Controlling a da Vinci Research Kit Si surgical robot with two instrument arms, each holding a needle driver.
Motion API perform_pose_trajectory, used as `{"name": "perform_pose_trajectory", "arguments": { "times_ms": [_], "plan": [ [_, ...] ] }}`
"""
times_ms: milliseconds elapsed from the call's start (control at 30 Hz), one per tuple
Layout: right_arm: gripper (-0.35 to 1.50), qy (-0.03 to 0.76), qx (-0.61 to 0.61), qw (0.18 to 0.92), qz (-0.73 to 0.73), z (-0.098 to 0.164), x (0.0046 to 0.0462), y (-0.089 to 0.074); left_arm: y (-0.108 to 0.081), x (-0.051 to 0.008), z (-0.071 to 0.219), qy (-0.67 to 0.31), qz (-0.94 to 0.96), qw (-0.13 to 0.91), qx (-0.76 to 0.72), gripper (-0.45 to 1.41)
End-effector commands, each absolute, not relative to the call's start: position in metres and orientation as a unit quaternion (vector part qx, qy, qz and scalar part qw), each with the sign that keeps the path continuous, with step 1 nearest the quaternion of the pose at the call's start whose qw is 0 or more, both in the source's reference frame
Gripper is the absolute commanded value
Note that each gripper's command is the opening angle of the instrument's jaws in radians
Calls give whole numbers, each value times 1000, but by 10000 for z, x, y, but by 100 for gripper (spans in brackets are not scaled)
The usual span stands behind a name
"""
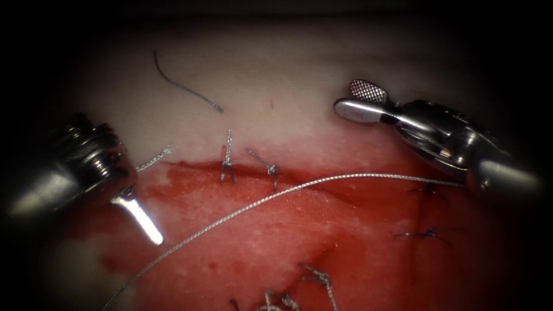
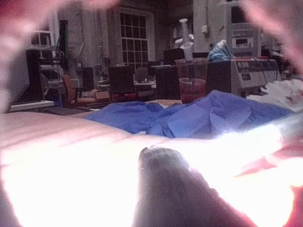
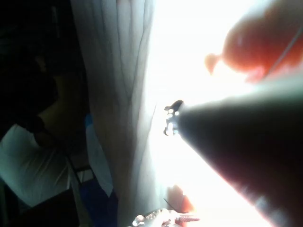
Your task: Wound Closure
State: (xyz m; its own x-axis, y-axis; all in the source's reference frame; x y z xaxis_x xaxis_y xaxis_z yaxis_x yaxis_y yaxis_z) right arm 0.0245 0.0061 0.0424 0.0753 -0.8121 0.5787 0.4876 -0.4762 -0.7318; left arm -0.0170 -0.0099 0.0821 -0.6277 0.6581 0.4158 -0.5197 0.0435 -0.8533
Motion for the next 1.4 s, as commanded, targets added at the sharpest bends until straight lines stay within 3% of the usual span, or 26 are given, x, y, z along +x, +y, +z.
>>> {"name": "perform_pose_trajectory", "arguments": {
  "times_ms": [33,300,467,500,533,567,967,1267,1400],
  "plan": [
    [145,147,-550,489,-661,415,252,73,-84,-170,816,-575,690,435,-59,26],
    [145,147,-550,489,-661,415,252,72,-98,-179,826,-575,686,444,-35,19],
    [145,147,-550,489,-661,415,252,72,-99,-185,824,-576,692,435,-33,-6],
    [145,147,-550,489,-661,415,252,72,-99,-186,824,-576,692,433,-32,-16],
    [145,147,-550,489,-661,415,252,72,-100,-186,824,-576,693,432,-32,-40],
    [145,147,-550,489,-661,415,252,72,-99,-187,825,-575,692,435,-32,-45],
    [145,147,-550,489,-661,414,252,72,-80,-185,821,-566,685,456,-53,-45],
    [145,155,-553,484,-661,410,253,69,-12,-211,844,-444,696,501,-260,-45],
    [135,179,-552,491,-650,407,254,66,6,-214,868,-419,656,514,-360,-45]
  ]
}}
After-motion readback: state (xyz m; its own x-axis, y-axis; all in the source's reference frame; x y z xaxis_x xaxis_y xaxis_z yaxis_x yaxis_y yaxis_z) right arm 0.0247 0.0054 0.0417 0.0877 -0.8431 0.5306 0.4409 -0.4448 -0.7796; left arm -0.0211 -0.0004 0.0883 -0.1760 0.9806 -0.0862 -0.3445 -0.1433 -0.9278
